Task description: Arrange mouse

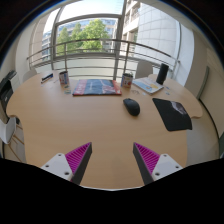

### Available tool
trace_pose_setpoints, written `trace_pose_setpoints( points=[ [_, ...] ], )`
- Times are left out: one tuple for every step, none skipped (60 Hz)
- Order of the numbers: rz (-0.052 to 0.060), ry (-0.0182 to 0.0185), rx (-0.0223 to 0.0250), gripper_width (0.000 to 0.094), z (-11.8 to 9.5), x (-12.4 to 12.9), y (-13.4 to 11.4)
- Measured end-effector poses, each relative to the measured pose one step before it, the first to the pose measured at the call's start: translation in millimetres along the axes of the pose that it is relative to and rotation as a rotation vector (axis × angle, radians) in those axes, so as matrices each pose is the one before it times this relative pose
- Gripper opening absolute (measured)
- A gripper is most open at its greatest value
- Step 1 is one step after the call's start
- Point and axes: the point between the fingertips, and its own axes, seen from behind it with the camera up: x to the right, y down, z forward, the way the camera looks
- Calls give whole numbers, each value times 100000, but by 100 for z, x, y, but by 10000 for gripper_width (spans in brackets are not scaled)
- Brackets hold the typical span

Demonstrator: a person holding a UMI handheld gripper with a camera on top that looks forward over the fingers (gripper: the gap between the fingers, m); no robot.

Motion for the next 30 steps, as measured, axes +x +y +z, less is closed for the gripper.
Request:
trace_pose_setpoints(
  points=[
    [-347, 450, 342, 843, 922, 907, -395],
    [-389, 308, 506, 844, 959, 869, -449],
    [-380, 258, 747, 843, 993, 855, -530],
    [-317, 293, 1042, 842, 1008, 827, -638],
    [-295, 282, 1096, 842, 1020, 803, -604],
    [-276, 185, 958, 841, 1030, 707, -582],
    [-272, 52, 804, 842, 1046, 710, -481],
    [-173, -41, 606, 841, 1084, 624, -517],
    [-116, -158, 454, 842, 1062, 581, -438],
    [75, -302, 350, 846, 1026, 477, -468],
    [158, -459, 281, 846, 946, 456, -440],
    [302, -554, 291, 844, 988, 291, -450],
    [299, -552, 332, 844, 967, 287, -445],
    [322, -503, 317, 843, 932, 287, -445],
    [266, -453, 297, 844, 823, 211, -477],
    [156, -517, 377, 845, 848, 160, -412],
    [58, -572, 368, 844, 774, 128, -459],
    [-55, -561, 285, 841, 734, 105, -392],
    [-103, -449, 191, 841, 733, 89, -322],
    [-113, -346, 153, 843, 713, 93, -276],
    [-88, -315, 208, 844, 667, 55, -292],
    [-118, -365, 296, 842, 687, 51, -284],
    [-193, -460, 199, 840, 640, -13, -139],
    [-284, -442, -25, 837, 648, -19, -108],
    [-334, -422, -221, 828, 595, -36, -11],
    [-277, -492, -367, 814, 586, -39, 14],
    [-154, -439, -496, 792, 512, -86, 72],
    [-83, -324, -510, 768, 507, -117, 103],
    [-83, -519, -561, 740, 463, -61, 151],
    [327, -1611, 699, 707, 169, -391, -255]
  ],
)
